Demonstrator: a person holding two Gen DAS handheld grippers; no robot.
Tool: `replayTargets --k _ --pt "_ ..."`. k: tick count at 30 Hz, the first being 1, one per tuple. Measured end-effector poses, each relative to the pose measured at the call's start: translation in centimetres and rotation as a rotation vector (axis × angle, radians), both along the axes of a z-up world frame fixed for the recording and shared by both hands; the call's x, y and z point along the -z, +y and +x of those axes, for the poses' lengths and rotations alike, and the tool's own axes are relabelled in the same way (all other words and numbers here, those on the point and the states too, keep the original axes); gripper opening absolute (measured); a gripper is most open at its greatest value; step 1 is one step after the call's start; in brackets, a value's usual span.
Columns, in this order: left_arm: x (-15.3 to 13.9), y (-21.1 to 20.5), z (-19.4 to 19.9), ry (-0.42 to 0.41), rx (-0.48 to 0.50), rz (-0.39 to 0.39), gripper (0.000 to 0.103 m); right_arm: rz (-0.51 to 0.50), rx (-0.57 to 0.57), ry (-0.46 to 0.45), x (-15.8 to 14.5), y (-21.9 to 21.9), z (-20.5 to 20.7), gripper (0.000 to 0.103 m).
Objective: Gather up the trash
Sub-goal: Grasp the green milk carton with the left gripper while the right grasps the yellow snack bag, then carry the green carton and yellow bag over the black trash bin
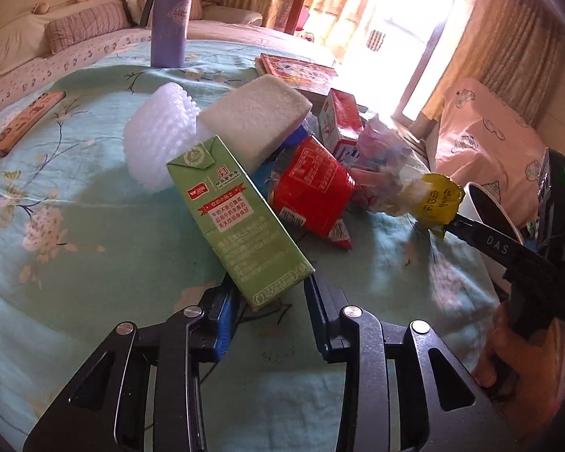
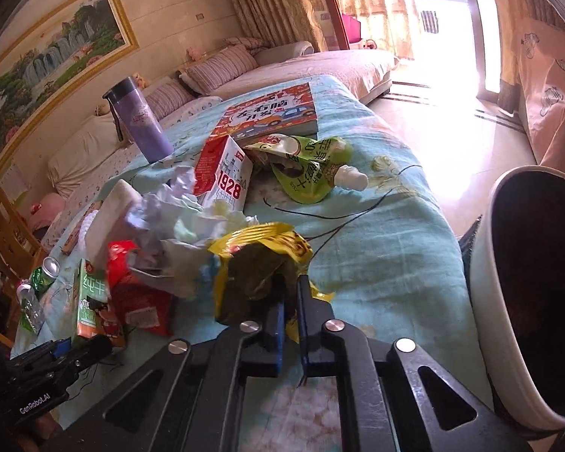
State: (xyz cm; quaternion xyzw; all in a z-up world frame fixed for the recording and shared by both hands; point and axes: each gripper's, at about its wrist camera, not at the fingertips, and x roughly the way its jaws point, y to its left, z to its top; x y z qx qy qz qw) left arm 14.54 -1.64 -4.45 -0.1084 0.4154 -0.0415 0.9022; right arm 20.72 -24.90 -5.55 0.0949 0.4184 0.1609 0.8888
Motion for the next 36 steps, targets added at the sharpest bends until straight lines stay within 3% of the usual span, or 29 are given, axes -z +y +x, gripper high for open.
replayTargets --k 17,36 --pt "-2.8 -3.9 -5.9 -0.124 0.217 0.006 0.03 0.082 0.05 -0.035 -2.6 -2.9 -6.6 0.003" --pt "-3.5 -13.3 -4.9 -0.14 0.436 0.027 0.03 0.092 0.211 -0.06 -3.7 -10.6 -9.3 0.003"
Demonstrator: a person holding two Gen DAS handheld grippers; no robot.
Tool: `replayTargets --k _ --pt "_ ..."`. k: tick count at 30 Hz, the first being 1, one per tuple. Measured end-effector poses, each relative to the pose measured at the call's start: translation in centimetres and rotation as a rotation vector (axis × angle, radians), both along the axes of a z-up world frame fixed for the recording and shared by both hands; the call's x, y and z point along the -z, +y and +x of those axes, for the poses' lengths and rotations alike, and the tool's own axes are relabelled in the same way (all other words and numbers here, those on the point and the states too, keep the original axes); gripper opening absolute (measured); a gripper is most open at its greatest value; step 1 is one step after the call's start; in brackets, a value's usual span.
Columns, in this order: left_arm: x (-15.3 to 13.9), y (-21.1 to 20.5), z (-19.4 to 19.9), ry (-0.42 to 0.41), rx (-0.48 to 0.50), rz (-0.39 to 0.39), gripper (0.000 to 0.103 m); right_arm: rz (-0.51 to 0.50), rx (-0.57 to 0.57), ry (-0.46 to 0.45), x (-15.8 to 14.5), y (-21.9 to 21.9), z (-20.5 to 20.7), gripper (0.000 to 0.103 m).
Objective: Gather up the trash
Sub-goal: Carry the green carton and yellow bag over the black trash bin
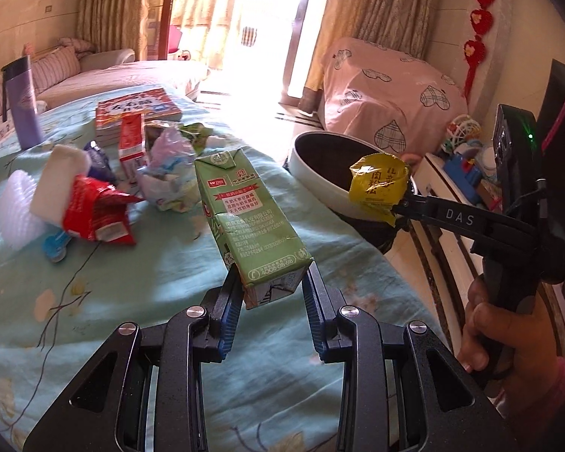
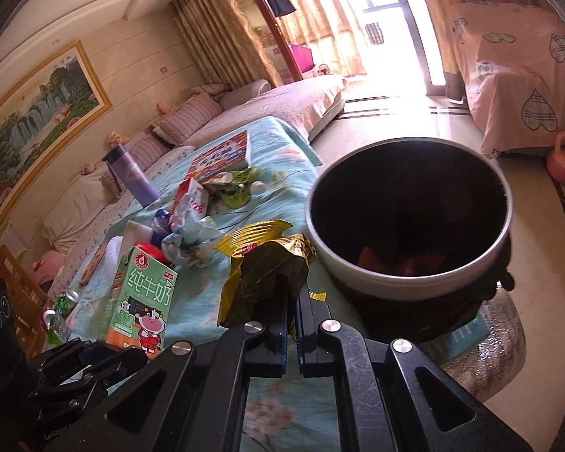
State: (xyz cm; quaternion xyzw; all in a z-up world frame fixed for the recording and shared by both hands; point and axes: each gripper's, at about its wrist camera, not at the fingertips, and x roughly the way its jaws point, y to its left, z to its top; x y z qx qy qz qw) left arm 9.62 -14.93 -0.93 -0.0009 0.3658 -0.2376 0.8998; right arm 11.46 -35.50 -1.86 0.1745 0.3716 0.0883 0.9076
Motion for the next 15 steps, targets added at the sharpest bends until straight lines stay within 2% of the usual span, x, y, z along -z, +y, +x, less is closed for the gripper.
replayTargets --k 15 --pt "-1.5 -6.0 2.9 -0.019 0.101 0.003 0.03 -0.017 0.098 0.003 -0.1 -5.6 1.2 0.003"
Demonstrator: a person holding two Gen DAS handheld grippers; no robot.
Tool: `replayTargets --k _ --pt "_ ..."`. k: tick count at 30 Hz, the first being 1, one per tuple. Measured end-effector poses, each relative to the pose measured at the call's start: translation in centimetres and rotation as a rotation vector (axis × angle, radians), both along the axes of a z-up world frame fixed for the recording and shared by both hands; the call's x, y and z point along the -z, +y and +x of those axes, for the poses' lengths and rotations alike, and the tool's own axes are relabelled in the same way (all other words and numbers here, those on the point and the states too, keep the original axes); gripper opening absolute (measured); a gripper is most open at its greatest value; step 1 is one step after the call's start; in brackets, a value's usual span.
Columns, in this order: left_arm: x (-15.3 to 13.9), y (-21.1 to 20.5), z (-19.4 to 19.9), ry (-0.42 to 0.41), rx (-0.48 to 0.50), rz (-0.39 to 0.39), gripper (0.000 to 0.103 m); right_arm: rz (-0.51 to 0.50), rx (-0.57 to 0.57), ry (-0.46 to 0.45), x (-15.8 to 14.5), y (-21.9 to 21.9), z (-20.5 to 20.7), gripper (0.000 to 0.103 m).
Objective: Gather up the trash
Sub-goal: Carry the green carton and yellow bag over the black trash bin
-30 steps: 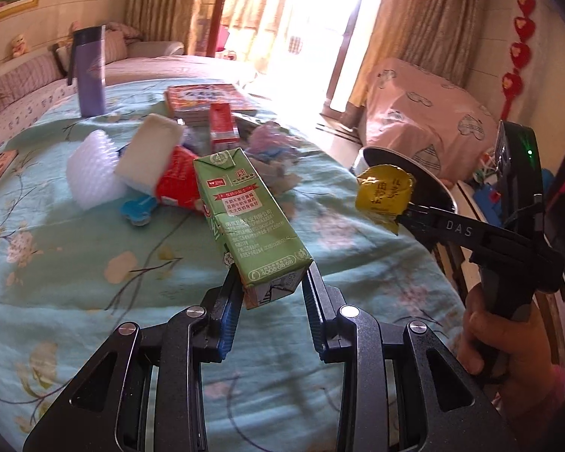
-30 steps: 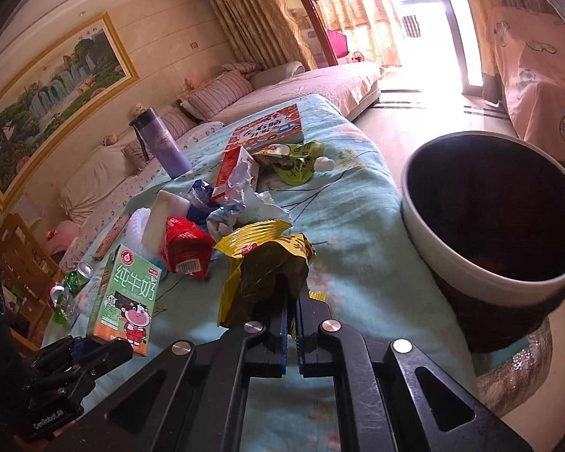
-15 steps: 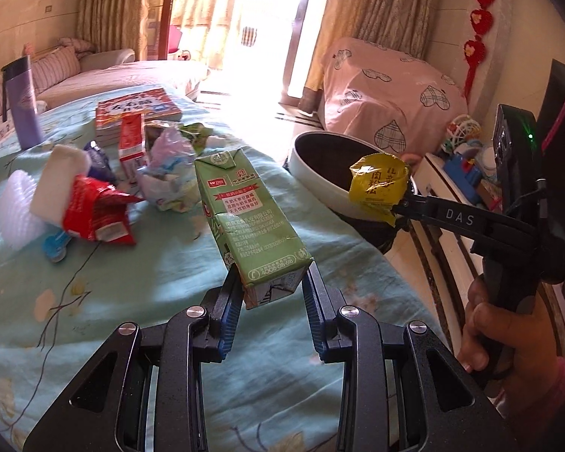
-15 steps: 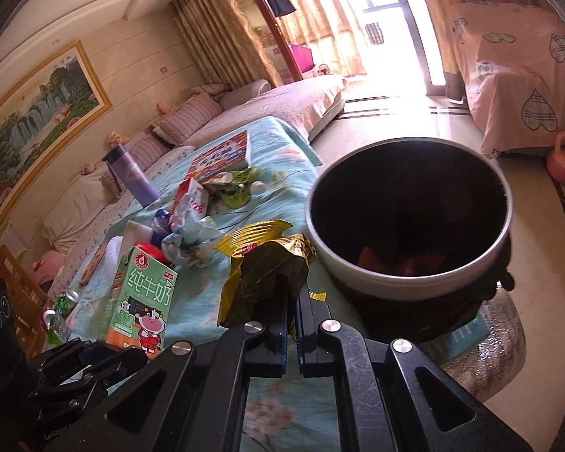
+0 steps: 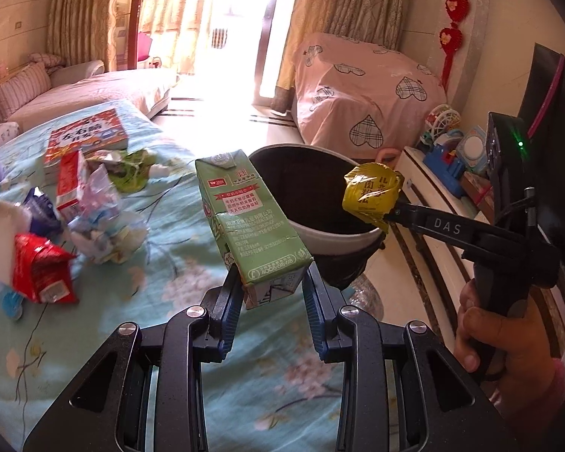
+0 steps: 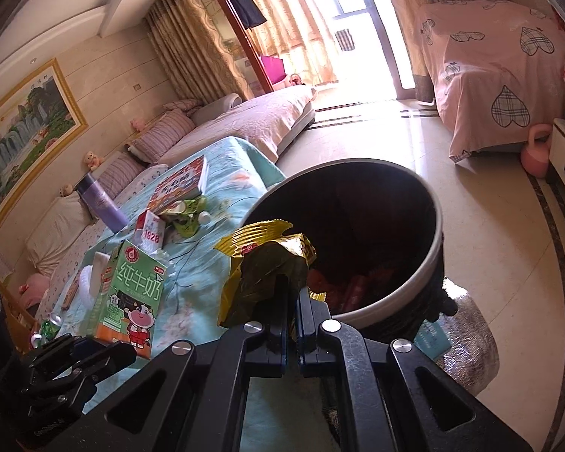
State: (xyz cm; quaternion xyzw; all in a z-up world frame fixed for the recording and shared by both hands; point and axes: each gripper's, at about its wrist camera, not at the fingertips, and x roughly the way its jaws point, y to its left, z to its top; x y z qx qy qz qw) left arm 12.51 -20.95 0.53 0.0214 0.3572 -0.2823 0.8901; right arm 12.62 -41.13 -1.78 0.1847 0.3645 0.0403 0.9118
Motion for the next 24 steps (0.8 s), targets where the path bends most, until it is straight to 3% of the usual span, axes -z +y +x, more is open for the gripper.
replayTargets --k 24 --pt "0.6 -7.0 5.6 0.078 0.085 0.001 0.03 -0.029 0.038 0.047 0.7 -4.4 3.7 0.003"
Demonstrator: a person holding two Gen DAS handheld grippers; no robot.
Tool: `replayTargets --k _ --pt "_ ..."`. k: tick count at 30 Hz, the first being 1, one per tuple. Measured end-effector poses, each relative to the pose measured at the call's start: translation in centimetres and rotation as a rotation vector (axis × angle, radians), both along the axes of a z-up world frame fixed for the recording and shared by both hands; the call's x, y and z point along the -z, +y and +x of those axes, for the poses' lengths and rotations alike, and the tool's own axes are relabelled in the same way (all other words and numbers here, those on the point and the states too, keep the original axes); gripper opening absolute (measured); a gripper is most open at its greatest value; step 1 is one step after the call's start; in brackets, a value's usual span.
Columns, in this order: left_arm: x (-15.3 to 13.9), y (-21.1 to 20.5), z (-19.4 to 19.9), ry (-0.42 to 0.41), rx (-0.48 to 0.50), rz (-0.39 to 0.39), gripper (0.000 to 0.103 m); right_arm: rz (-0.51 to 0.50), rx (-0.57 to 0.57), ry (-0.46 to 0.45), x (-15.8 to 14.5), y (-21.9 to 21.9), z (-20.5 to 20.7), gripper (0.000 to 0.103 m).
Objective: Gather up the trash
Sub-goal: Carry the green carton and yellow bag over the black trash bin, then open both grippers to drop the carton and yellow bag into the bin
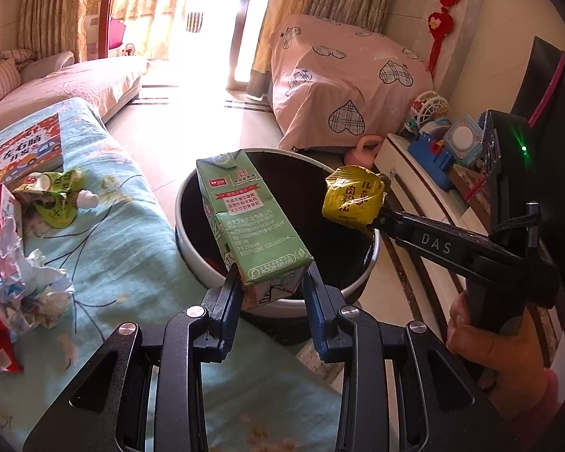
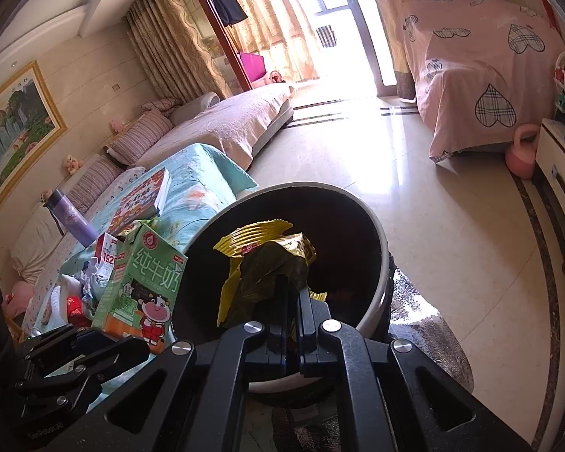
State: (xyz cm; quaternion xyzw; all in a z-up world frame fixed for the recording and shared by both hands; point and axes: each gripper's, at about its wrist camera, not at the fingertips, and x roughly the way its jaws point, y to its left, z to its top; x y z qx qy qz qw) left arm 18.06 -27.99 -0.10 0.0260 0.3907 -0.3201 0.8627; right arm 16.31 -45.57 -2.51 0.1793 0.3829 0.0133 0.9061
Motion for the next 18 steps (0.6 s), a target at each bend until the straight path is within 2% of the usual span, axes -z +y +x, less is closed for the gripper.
replayTargets --k 9,16,18 --pt "0.3 -1.2 1.4 0.02 0.001 0.011 0.03 -0.016 -0.013 0.027 0.5 -0.3 1.0 0.004" --pt "0.7 -1.9 1.8 0.048 0.029 0.029 0.031 -0.026 -0.013 0.049 0.7 -0.7 1.9 0.008" --pt "0.6 -1.6 1.7 0.046 0.02 0.035 0.037 -0.026 -0.012 0.054 0.7 -0.8 1.9 0.009"
